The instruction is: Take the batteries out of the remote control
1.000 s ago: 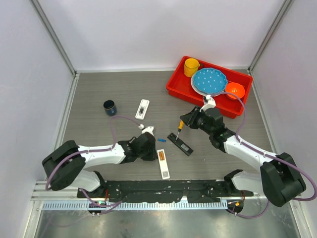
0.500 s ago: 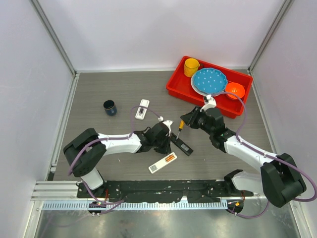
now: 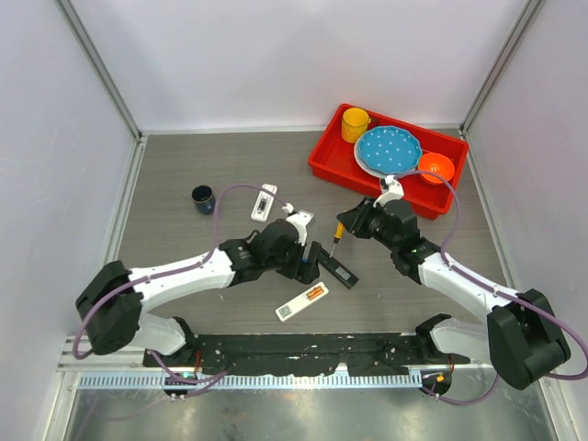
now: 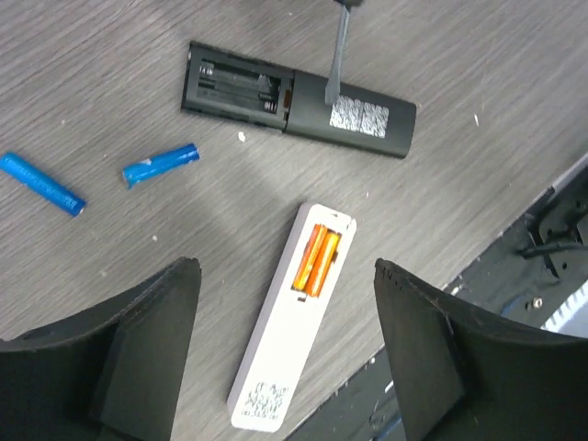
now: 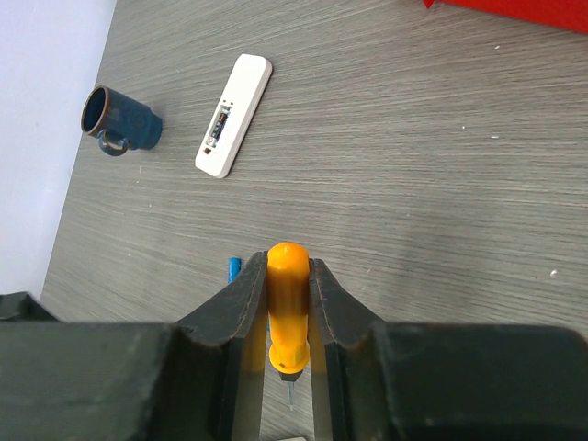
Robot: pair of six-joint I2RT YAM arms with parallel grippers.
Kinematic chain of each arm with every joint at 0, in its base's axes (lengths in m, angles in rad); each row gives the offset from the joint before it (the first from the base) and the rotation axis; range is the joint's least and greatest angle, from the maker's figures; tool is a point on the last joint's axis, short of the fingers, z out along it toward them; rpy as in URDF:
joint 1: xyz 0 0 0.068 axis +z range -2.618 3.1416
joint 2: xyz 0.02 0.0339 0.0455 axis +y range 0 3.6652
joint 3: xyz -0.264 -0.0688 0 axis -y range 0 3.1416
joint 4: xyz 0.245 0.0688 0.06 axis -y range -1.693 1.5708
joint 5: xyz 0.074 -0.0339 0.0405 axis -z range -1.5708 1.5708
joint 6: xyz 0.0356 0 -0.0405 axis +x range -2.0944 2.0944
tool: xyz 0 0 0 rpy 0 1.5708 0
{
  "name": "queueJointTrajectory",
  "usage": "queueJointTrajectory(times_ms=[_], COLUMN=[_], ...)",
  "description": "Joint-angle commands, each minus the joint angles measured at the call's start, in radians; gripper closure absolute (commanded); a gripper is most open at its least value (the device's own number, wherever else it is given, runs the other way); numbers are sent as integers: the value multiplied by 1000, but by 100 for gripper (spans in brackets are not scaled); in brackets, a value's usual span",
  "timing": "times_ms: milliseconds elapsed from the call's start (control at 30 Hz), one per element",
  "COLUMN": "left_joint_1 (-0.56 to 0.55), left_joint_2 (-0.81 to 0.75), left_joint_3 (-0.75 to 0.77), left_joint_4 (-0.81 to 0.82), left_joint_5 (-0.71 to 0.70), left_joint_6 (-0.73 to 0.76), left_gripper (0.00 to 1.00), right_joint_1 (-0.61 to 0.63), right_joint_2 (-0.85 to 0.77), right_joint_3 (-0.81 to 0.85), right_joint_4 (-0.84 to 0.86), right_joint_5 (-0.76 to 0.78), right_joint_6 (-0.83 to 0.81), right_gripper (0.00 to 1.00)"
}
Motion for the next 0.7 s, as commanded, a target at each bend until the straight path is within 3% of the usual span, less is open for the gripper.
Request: queueJointTrajectory(times_ms=[0, 233, 467, 667], left_joint_1=[-11, -93, -212, -275], left_joint_2=[-132, -232, -203, -128], left_joint_3=[-67, -144, -148, -141], left_joint_4=[-78, -175, -208, -225], left_joint_5=[-27, -102, -171, -213], left_joint_6=[67, 62, 28, 7], left_gripper=[18, 12, 8, 14], right_joint_1=[-3, -2, -2, -2], right_joint_2=[-34, -24, -8, -17], right_joint_3=[5, 2, 2, 0], right_joint_4=[30, 41, 50, 47], right_joint_5=[-2, -14, -27, -28], right_joint_6=[-22, -19, -16, -14], right_gripper=[99, 99, 99, 99])
